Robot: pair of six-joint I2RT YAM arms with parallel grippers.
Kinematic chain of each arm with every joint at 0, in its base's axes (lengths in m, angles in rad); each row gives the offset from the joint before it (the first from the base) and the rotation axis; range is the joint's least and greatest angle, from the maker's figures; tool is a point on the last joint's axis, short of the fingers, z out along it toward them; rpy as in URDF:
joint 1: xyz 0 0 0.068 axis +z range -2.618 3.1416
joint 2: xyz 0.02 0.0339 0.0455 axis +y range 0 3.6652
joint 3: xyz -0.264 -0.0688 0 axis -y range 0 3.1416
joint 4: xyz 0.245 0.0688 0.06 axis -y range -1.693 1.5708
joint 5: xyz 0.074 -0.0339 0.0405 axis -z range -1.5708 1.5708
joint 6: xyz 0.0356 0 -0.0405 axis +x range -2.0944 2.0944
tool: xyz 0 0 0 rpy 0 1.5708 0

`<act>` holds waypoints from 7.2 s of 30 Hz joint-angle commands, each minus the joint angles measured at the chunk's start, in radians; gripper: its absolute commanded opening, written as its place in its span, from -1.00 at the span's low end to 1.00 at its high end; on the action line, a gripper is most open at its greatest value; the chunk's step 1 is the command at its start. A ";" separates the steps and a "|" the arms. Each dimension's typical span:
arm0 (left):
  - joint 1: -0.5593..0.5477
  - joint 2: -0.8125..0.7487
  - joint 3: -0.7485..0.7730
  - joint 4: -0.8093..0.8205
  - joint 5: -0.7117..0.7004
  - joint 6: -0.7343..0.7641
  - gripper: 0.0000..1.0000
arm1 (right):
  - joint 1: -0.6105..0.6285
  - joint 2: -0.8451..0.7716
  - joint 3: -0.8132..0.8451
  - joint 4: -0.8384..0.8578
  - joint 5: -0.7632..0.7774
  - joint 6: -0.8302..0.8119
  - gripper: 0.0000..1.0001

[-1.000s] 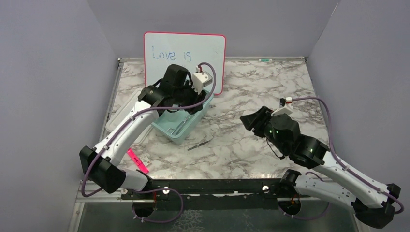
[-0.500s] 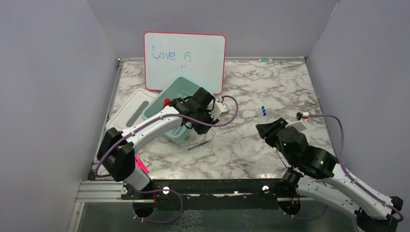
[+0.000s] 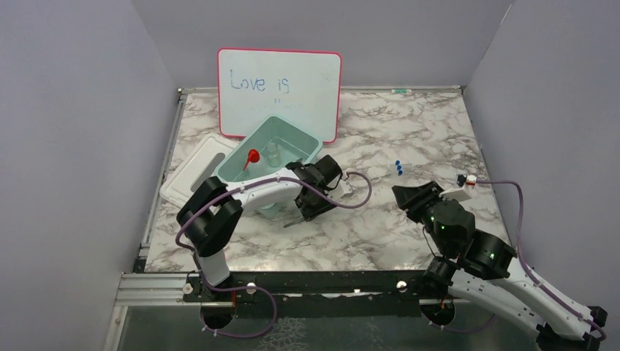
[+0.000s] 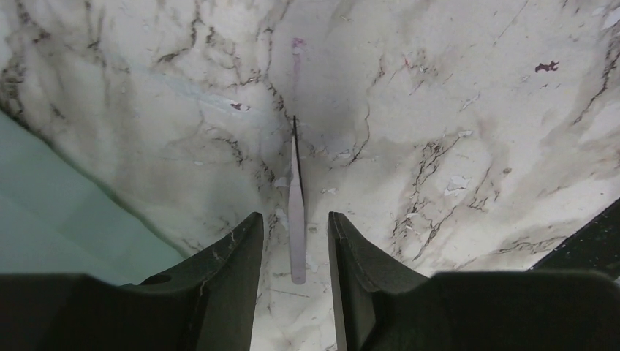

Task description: Organize the chemistry lab equipment

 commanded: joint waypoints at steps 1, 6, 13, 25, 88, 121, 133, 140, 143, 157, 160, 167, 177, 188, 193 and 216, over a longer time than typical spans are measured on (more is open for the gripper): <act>-0.023 0.061 -0.010 0.018 -0.064 -0.008 -0.16 | 0.000 -0.010 -0.010 0.020 0.047 -0.010 -0.11; -0.032 0.112 -0.012 0.012 -0.085 -0.012 -0.19 | 0.001 -0.011 -0.009 0.009 0.048 -0.005 -0.09; -0.034 0.116 -0.005 0.008 -0.085 -0.006 -0.67 | 0.001 -0.008 -0.001 -0.001 0.051 0.002 -0.09; -0.037 -0.126 0.059 0.028 -0.094 -0.010 -0.92 | 0.001 0.004 0.014 -0.018 0.048 0.020 -0.10; 0.360 -0.262 0.232 0.045 -0.072 -0.260 -0.12 | 0.001 0.703 0.111 0.529 -0.549 -0.131 0.20; 0.448 -0.531 0.140 0.141 -0.507 -0.363 0.32 | -0.002 1.308 0.631 0.324 -0.311 0.183 -0.14; 0.572 -0.454 0.126 0.152 -0.383 -0.382 0.33 | -0.005 1.161 0.541 0.227 -0.168 0.187 -0.43; 0.607 -0.404 0.060 0.171 -0.364 -0.399 0.33 | -0.014 1.077 0.475 0.226 -0.142 0.140 -0.51; 0.634 -0.394 0.048 0.175 -0.418 -0.414 0.33 | -0.025 1.054 0.436 0.403 -0.251 -0.022 -0.13; 0.831 -0.292 0.034 0.188 -0.269 -0.459 0.39 | -0.033 1.296 0.665 0.272 -0.302 -0.017 0.10; 0.853 -0.233 0.040 0.195 -0.203 -0.461 0.38 | -0.033 1.293 0.667 0.245 -0.265 -0.001 -0.07; 0.897 -0.136 0.018 0.195 -0.102 -0.454 0.29 | -0.034 1.262 0.669 0.173 -0.182 0.014 -0.34; 0.898 -0.087 -0.028 0.198 -0.020 -0.431 0.30 | -0.033 1.192 0.666 0.038 -0.053 0.029 -0.61; 0.896 -0.030 -0.054 0.195 0.013 -0.408 -0.01 | -0.033 1.100 0.618 0.064 -0.064 -0.010 -0.08; 0.890 -0.006 -0.062 0.191 0.043 -0.400 -0.05 | -0.034 1.035 0.595 0.079 -0.075 -0.024 0.07; 0.760 0.106 -0.064 0.163 -0.083 -0.316 -0.60 | -0.034 0.857 0.496 0.141 -0.105 -0.039 0.08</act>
